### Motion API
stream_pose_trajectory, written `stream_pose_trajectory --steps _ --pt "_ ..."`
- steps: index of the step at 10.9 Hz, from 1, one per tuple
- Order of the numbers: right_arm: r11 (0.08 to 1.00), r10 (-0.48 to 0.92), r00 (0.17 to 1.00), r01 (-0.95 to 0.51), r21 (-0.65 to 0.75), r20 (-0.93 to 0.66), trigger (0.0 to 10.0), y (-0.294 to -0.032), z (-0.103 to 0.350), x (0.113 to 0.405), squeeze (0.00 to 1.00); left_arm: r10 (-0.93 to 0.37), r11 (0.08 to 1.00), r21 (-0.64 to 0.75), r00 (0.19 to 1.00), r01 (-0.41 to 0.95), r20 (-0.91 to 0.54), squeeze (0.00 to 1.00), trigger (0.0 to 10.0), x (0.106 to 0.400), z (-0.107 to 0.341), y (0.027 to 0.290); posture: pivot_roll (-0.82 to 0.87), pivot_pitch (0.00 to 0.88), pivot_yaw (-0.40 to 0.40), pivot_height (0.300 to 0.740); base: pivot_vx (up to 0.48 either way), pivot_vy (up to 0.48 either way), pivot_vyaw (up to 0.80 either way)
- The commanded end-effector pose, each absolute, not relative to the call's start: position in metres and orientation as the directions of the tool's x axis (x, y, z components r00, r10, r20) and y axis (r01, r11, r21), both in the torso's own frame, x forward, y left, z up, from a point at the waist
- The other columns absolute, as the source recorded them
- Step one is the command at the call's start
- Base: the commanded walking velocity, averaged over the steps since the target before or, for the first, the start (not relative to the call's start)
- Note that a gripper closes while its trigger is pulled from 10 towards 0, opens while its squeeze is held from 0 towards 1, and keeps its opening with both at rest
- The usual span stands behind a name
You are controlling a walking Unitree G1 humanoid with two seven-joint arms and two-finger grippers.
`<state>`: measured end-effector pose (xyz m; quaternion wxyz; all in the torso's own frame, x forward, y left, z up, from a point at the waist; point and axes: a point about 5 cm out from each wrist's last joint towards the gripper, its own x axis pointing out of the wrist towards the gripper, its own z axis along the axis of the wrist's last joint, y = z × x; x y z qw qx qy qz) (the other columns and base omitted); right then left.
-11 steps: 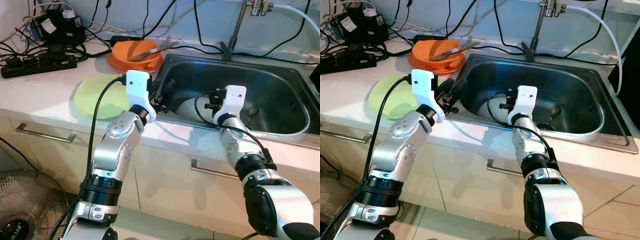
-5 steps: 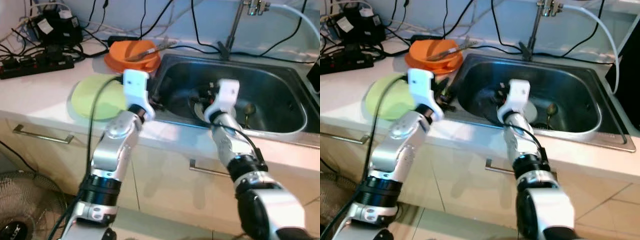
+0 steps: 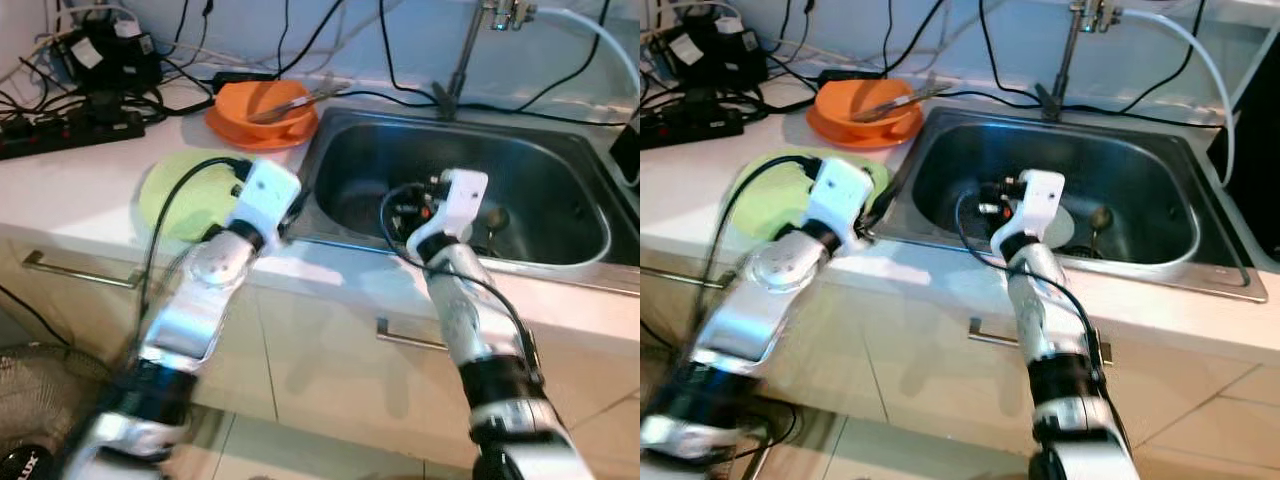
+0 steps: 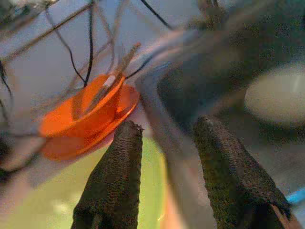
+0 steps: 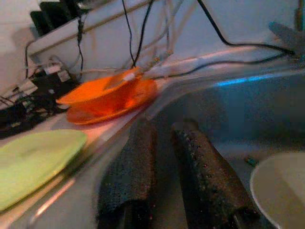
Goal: Kitchen organization
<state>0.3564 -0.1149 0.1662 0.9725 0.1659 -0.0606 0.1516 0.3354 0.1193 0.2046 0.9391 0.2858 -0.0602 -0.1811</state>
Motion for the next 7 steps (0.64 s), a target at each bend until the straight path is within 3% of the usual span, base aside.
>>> stream_pose_trajectory --steps 1,5,7 --pt "0.893 0.28 0.948 -0.315 0.322 0.15 10.0 -0.114 0.165 0.354 0.0 -0.357 0.704 0.637 0.932 0.314 -0.065 0.0 10.0 0.333 0.195 0.12 0.19 0.053 -0.01 0.74 0.0 0.0 0.0" --pt "0.877 0.307 0.942 -0.335 0.345 0.134 10.0 -0.108 0.168 0.351 0.0 -0.264 0.54 0.771 0.938 0.338 -0.226 0.0 10.0 0.333 0.182 0.132 0.19 0.047 -0.008 0.74 0.0 0.0 0.0" --pt "0.877 0.307 0.944 -0.331 0.349 0.124 10.0 -0.11 0.168 0.35 0.0 -0.207 0.52 0.792 0.947 0.319 -0.245 0.0 10.0 0.333 0.18 0.138 0.19 0.047 -0.008 0.74 0.0 0.0 0.0"
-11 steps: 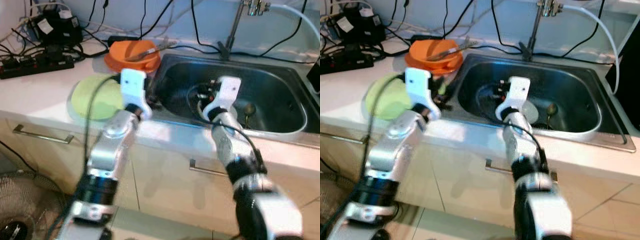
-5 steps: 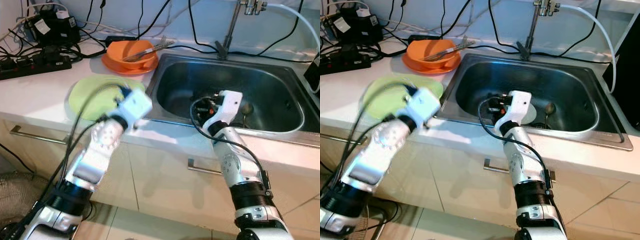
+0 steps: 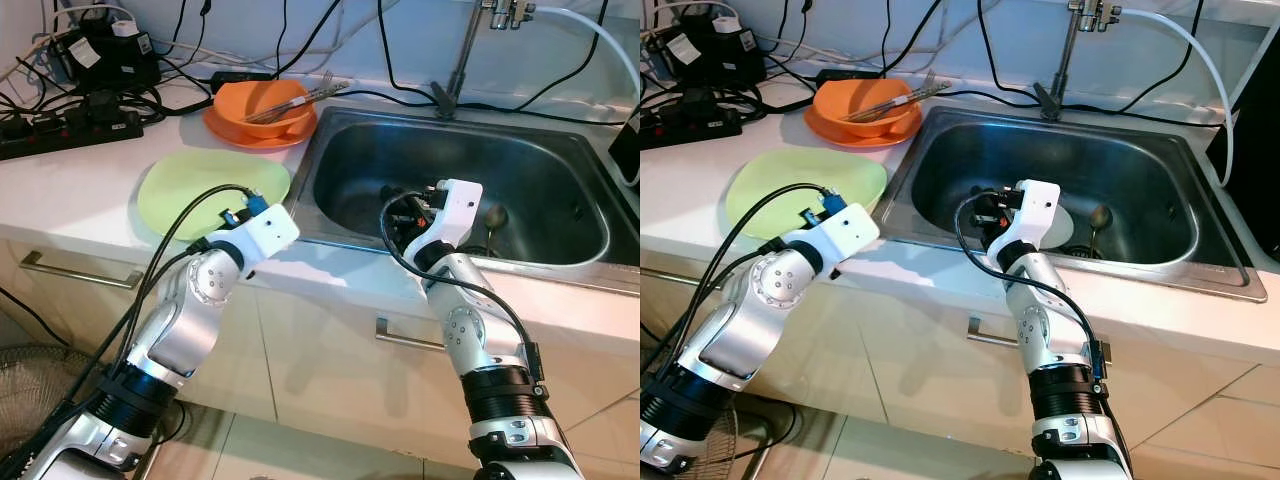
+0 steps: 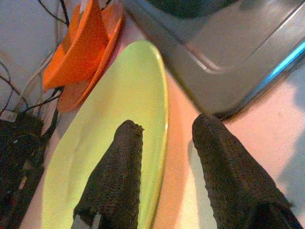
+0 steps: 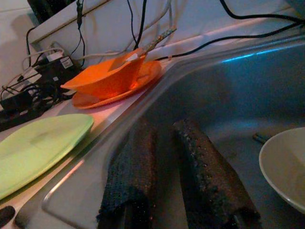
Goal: Kitchen organization
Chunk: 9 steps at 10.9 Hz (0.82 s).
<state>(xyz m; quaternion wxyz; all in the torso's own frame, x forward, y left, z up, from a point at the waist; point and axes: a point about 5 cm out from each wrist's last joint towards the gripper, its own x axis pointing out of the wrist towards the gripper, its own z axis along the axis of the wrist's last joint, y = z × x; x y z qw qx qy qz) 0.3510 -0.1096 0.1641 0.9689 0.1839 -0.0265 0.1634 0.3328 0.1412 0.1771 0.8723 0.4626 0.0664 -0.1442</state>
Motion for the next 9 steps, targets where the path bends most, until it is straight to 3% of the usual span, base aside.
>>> stream_pose_trajectory --steps 1,9 --pt "0.876 0.306 0.944 -0.329 0.352 0.12 10.0 -0.11 0.167 0.35 0.0 -0.176 0.51 0.804 0.952 0.307 -0.252 0.0 10.0 0.333 0.18 0.142 0.19 0.046 -0.007 0.74 0.0 0.0 0.0" --pt "0.871 0.321 0.94 -0.341 0.354 0.116 10.0 -0.106 0.169 0.349 0.0 0.047 0.331 0.893 0.939 0.306 -0.34 0.0 10.0 0.341 0.16 0.175 0.17 0.033 -0.006 0.74 0.0 0.0 0.0"
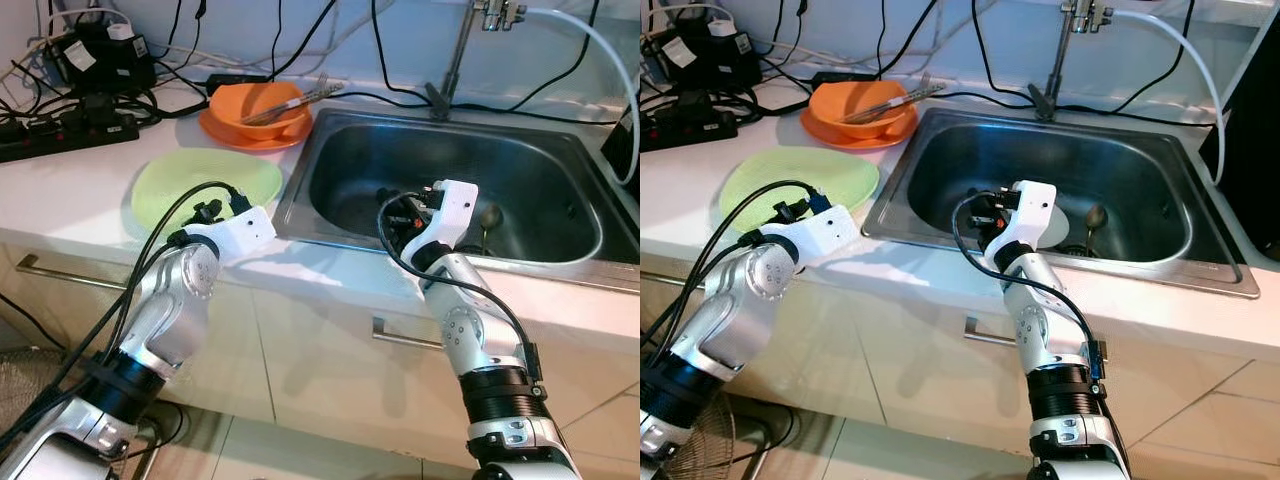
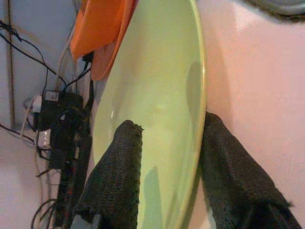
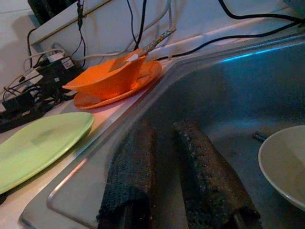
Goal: Kitchen organization
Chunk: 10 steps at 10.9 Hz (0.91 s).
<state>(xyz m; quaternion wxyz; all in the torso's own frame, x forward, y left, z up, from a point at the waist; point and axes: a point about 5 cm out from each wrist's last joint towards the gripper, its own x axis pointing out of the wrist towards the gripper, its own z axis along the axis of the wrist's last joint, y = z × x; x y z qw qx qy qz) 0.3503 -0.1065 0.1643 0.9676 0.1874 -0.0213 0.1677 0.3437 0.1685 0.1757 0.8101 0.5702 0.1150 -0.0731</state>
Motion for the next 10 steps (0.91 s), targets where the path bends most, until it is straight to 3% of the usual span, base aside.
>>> stream_pose_trajectory --steps 1,10 --pt "0.872 0.319 0.941 -0.338 0.354 0.115 10.0 -0.1063 0.1682 0.349 0.0 0.045 0.323 0.891 0.936 0.318 -0.35 0.0 0.0 0.342 0.1552 0.1735 0.17 0.034 -0.007 0.74 0.0 0.0 0.0" --pt "0.872 0.306 0.946 -0.322 0.37 0.104 10.0 -0.1074 0.1648 0.3493 0.0 0.039 0.314 0.901 0.944 0.3 -0.328 0.0 0.0 0.347 0.1556 0.1686 0.18 0.046 -0.006 0.74 0.0 0.0 0.0"
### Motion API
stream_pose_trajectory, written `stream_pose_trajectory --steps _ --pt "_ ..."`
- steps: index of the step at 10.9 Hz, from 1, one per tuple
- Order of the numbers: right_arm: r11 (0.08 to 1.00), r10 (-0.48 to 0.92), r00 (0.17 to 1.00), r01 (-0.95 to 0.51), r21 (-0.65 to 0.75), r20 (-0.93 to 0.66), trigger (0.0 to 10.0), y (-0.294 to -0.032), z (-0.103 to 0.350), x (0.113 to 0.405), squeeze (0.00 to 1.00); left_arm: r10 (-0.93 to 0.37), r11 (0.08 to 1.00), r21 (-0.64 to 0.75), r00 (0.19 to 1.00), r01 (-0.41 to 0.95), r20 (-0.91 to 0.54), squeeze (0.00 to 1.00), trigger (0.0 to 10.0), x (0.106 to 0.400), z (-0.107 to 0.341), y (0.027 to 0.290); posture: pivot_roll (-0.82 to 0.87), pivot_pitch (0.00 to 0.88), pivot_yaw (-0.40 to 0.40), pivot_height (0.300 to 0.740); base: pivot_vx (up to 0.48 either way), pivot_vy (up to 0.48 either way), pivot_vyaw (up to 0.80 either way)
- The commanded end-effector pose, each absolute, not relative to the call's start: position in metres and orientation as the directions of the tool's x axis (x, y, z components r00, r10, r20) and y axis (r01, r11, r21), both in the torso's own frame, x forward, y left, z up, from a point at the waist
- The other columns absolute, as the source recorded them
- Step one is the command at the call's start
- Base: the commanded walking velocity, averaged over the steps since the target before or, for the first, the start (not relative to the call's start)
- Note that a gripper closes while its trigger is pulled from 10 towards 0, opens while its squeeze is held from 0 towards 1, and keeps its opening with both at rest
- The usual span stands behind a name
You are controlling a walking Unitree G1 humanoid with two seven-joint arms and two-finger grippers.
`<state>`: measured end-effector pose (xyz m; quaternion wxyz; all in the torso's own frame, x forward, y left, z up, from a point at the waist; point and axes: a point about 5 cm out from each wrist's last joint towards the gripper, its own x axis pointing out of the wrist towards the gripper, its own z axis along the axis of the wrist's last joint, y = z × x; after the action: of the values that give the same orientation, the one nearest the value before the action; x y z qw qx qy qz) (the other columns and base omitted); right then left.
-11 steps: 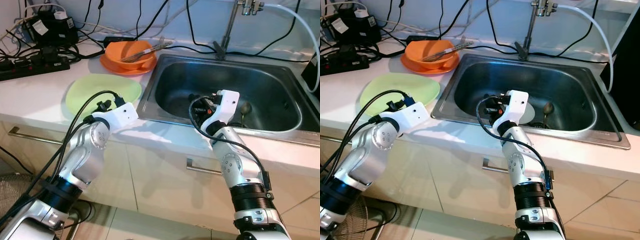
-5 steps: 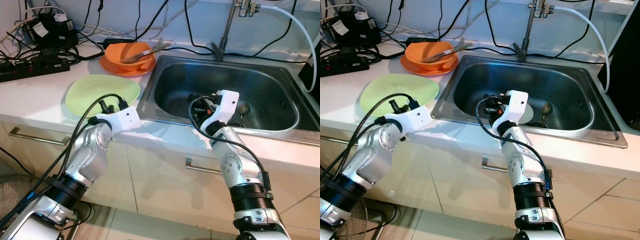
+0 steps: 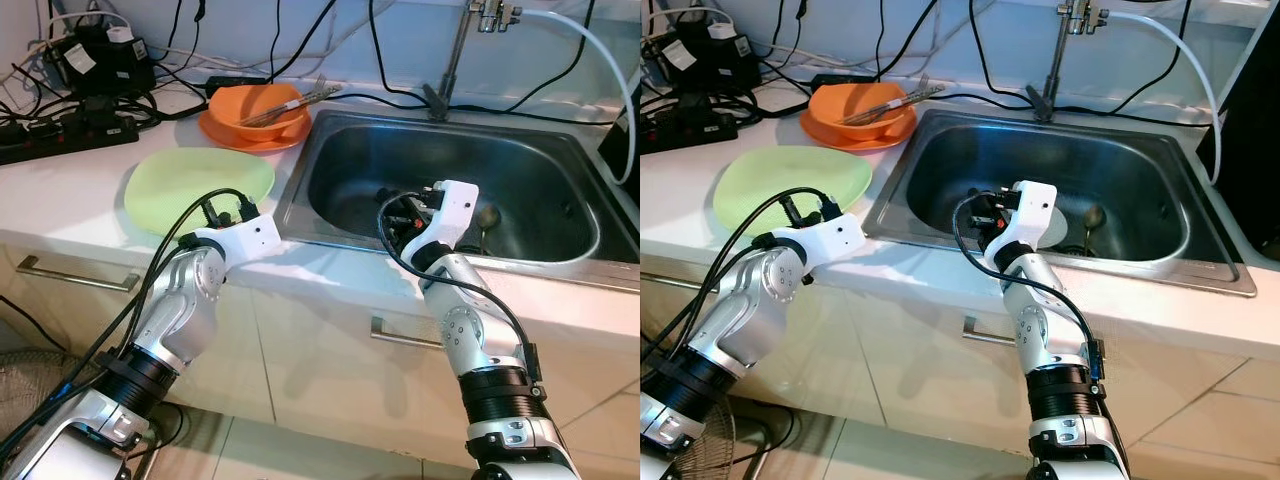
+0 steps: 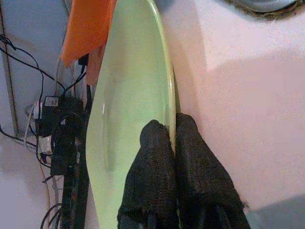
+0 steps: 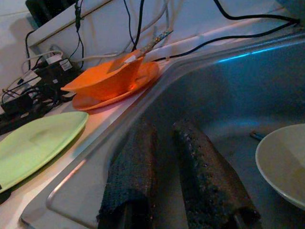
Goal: Kitchen organization
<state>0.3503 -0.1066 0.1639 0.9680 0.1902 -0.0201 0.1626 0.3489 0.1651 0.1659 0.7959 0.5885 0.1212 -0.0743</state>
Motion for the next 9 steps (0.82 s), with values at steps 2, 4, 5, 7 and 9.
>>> stream_pose_trajectory --steps 2,4,5,7,9 --pt "0.87 0.308 0.946 -0.323 0.372 0.103 10.0 -0.107 0.165 0.35 0.0 0.066 0.292 0.94 0.977 0.175 -0.202 0.0 0.0 0.35 0.18 0.172 0.18 0.045 -0.009 0.74 0.0 0.0 0.0" --pt "0.867 0.312 0.944 -0.328 0.376 0.105 10.0 -0.104 0.165 0.351 0.0 0.112 0.245 0.967 0.993 -0.065 0.038 0.0 0.5 0.35 0.218 0.176 0.19 0.044 -0.01 0.74 0.0 0.0 0.0" --pt "0.864 0.316 0.943 -0.332 0.378 0.107 10.0 -0.103 0.166 0.352 0.0 0.111 0.237 0.962 0.987 -0.139 0.116 0.0 10.0 0.35 0.231 0.173 0.2 0.042 -0.01 0.74 0.0 0.0 0.0" --pt "0.863 0.319 0.941 -0.336 0.378 0.11 10.0 -0.101 0.166 0.352 0.0 0.088 0.237 0.959 0.987 -0.155 0.138 0.0 10.0 0.351 0.234 0.166 0.19 0.037 -0.007 0.74 0.0 0.0 0.0" --pt "0.854 0.32 0.94 -0.342 0.393 0.121 10.0 -0.102 0.169 0.352 0.0 -0.023 0.233 0.952 0.977 -0.199 0.21 0.0 10.0 0.349 0.242 0.144 0.19 0.036 -0.007 0.74 0.0 0.0 0.0"
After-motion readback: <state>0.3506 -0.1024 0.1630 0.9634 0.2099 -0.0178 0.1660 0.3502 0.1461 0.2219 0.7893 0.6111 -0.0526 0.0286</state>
